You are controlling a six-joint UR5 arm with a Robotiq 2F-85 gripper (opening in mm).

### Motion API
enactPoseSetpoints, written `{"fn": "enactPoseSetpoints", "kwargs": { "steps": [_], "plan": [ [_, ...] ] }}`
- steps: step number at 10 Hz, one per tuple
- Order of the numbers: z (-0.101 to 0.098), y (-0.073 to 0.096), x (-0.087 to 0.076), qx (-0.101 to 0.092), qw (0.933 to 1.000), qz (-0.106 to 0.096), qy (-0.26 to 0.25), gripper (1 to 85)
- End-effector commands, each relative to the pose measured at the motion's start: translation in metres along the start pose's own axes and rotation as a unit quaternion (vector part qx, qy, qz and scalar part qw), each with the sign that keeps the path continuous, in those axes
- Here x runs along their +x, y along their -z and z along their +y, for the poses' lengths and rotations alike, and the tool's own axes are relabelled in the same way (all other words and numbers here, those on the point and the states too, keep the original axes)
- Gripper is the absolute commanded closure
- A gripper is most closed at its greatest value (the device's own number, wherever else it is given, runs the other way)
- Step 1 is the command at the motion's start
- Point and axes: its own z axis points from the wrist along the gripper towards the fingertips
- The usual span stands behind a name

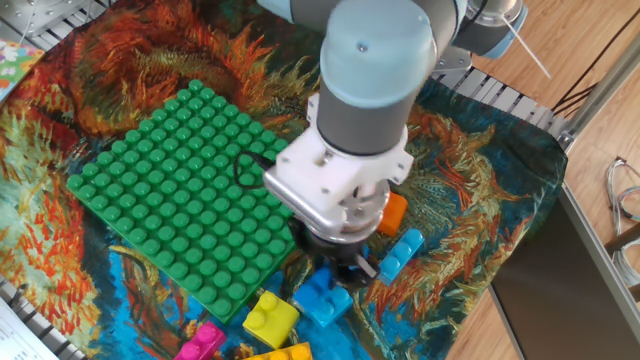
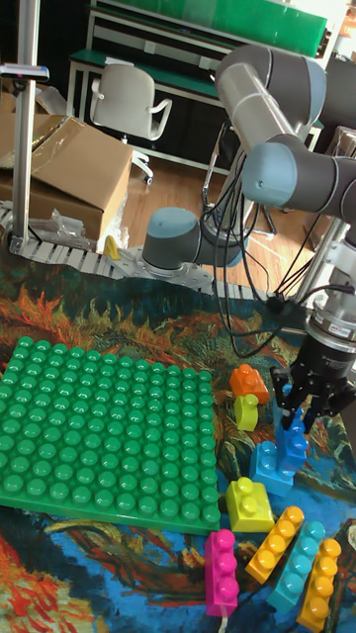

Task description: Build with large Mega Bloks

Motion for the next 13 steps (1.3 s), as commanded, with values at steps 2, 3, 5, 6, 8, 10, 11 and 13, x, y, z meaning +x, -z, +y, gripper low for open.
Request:
{"fn": "enactPoseSetpoints", "kwargs": {
  "steps": [2,3,5,6,8,10,11,13],
  "plan": [
    [-0.069,0.0,-0.006,-0.016,0.9984,0.001,0.055,84.3],
    [-0.07,0.0,-0.005,-0.019,0.9984,0.0,0.053,84.3],
    [-0.085,0.0,-0.003,0.009,0.9999,0.005,0.006,84.3],
    [-0.096,0.0,0.002,0.032,0.9993,0.014,-0.015,84.3],
    [-0.12,0.0,0.003,0.031,0.9991,0.023,0.017,84.3],
    [-0.161,0.001,0.001,0.009,0.9973,0.027,0.068,84.3],
    [-0.153,0.001,0.003,-0.01,0.9984,0.029,0.049,84.3],
    [-0.172,0.001,0.002,0.028,0.9985,0.029,0.037,84.3]
  ]
}}
